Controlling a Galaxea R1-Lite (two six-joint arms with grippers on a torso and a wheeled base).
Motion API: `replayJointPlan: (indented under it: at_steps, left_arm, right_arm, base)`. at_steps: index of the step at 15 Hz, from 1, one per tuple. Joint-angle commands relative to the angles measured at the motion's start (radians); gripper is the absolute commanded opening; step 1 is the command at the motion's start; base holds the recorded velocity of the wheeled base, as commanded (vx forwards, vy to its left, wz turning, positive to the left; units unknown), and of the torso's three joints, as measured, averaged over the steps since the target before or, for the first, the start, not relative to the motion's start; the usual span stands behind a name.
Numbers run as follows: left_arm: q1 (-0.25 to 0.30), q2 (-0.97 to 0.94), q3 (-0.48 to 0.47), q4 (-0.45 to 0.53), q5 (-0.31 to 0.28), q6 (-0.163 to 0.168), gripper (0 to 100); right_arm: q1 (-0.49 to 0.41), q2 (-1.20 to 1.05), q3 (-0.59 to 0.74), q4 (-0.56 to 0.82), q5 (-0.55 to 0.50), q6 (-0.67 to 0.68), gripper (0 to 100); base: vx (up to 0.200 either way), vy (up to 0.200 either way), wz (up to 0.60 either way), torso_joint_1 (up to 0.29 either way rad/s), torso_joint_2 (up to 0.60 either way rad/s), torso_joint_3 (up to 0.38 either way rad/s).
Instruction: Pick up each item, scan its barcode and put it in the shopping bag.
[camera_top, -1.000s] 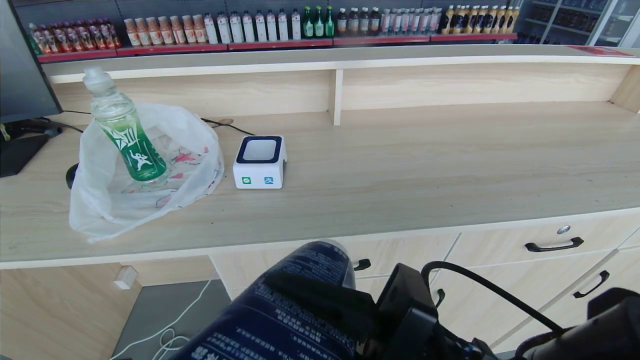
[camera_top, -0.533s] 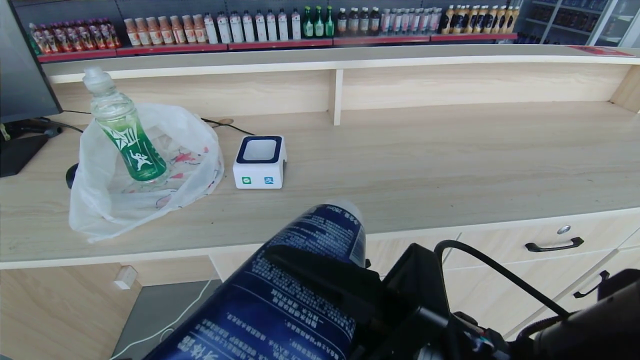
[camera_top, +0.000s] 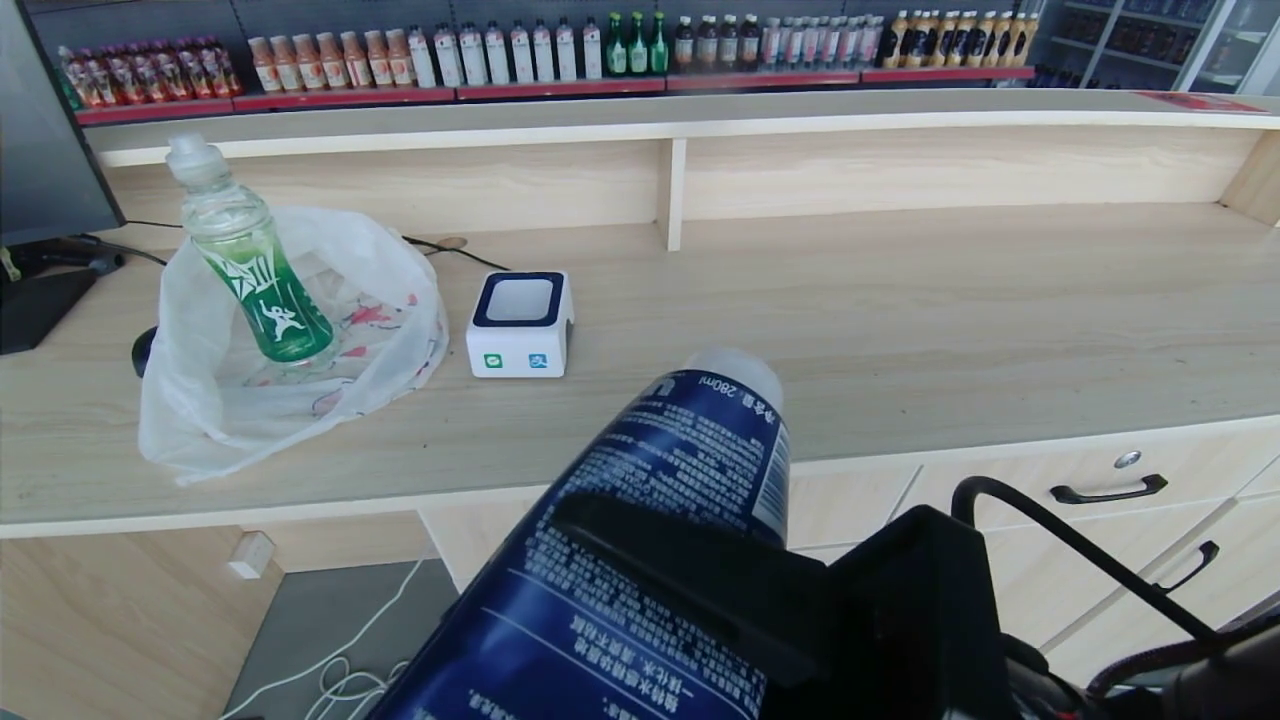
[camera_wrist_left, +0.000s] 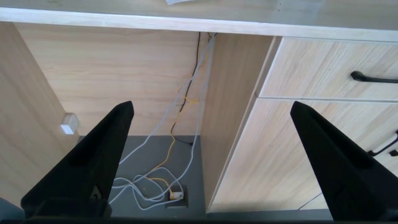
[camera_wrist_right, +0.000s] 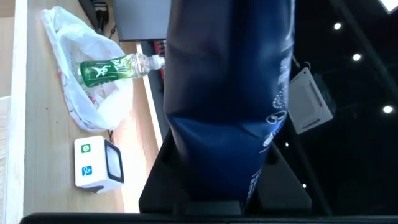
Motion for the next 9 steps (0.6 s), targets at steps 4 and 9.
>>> replayJointPlan:
  at_steps: [4,9]
  left_arm:
    - [0.0,0.002,0.0,0.0,0.0,0.0,100]
    - [0.0,0.002,0.0,0.0,0.0,0.0,100]
  right_arm:
    - [0.006,-0.015,-0.011,-0.001,0.039,-0.098,0]
    - [0.008,-0.021,-0.024,-0.001,0.063,-0.171,0]
  base:
    - [0.0,0.0,0.0,0.0,0.0,0.0]
    - [0.0,0.0,0.0,0.0,0.0,0.0]
